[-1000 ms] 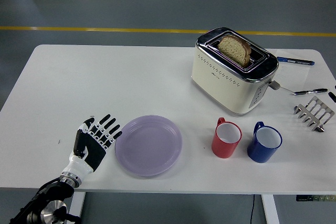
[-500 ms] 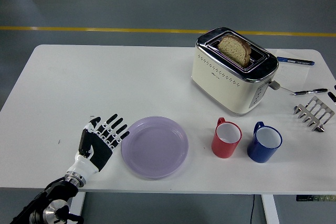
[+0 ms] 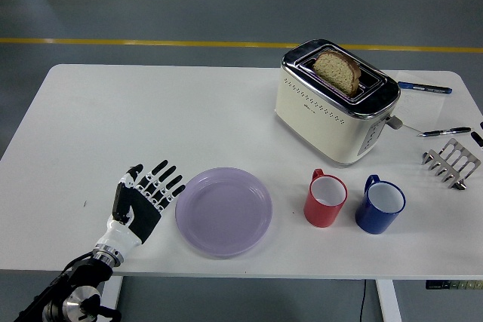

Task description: Push plate across desktop,pick up the break from the machine,place the break in the plate

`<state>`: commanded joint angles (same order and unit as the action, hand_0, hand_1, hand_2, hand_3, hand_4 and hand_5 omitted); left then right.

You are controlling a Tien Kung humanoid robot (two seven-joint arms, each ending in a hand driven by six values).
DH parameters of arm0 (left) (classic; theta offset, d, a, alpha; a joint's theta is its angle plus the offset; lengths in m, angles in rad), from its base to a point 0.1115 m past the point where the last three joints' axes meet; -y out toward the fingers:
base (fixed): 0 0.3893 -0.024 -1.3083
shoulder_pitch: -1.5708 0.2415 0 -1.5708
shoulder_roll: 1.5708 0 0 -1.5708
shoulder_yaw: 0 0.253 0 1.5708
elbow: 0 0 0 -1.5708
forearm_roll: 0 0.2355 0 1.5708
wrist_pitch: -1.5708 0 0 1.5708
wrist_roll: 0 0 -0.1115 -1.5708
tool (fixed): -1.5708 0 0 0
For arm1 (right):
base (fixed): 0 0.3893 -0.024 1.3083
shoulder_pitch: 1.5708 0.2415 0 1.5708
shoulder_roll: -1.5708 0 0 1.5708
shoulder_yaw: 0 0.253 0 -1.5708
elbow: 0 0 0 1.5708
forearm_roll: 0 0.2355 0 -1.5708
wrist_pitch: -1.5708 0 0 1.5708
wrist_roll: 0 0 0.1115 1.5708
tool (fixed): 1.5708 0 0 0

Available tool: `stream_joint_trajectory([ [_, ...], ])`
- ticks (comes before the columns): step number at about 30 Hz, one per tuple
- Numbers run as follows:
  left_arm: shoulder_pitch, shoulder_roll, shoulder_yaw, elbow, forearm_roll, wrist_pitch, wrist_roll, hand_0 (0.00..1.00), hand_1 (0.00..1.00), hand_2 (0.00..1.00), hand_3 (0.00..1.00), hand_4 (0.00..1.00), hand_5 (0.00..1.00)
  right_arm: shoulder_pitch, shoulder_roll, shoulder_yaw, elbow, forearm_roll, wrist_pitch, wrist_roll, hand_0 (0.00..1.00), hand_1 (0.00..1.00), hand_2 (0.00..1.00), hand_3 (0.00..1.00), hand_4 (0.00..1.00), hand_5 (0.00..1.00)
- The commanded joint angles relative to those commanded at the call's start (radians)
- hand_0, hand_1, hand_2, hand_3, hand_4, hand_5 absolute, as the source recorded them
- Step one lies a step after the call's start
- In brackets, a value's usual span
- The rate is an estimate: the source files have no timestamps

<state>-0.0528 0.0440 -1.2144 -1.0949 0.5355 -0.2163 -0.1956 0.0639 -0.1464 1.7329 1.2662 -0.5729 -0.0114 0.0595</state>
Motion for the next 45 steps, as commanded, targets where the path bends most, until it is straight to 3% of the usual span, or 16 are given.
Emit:
stream_joint_trajectory([
  [5,0.002,0.001,-0.001,-0.001,-0.006,0.018,-0.014,0.801,0.823,0.854,0.802,0.57,0.998,0.001,0.0,-0.002,-0.001,0.0,0.0,0.0,0.684,0.654,0.699,0.722,0.495,0.48],
  [9,0.002,-0.002,-0.002,0.003,0.011,0.066,-0.042,0.812,0.835,0.856,0.803,0.57,0.998,0.001,0.001,-0.006,-0.002,0.0,0.0,0.0,0.683,0.654,0.697,0.722,0.496,0.482],
  [12,0.002,-0.002,-0.001,0.011,0.012,0.07,-0.044,0.838,0.855,0.863,0.806,0.57,0.998,0.0,0.001,-0.007,-0.002,0.0,0.0,0.0,0.683,0.653,0.696,0.722,0.496,0.483],
  [21,-0.02,-0.005,0.029,0.058,-0.005,0.045,-0.025,0.837,0.853,0.864,0.808,0.571,0.998,0.0,0.001,-0.009,-0.002,0.0,0.001,0.0,0.683,0.653,0.696,0.721,0.495,0.482],
  [45,-0.075,-0.012,0.128,0.087,-0.087,-0.02,0.007,0.828,0.838,0.859,0.803,0.558,0.998,0.004,0.003,-0.013,-0.004,0.0,0.0,0.001,0.683,0.653,0.694,0.721,0.496,0.482],
])
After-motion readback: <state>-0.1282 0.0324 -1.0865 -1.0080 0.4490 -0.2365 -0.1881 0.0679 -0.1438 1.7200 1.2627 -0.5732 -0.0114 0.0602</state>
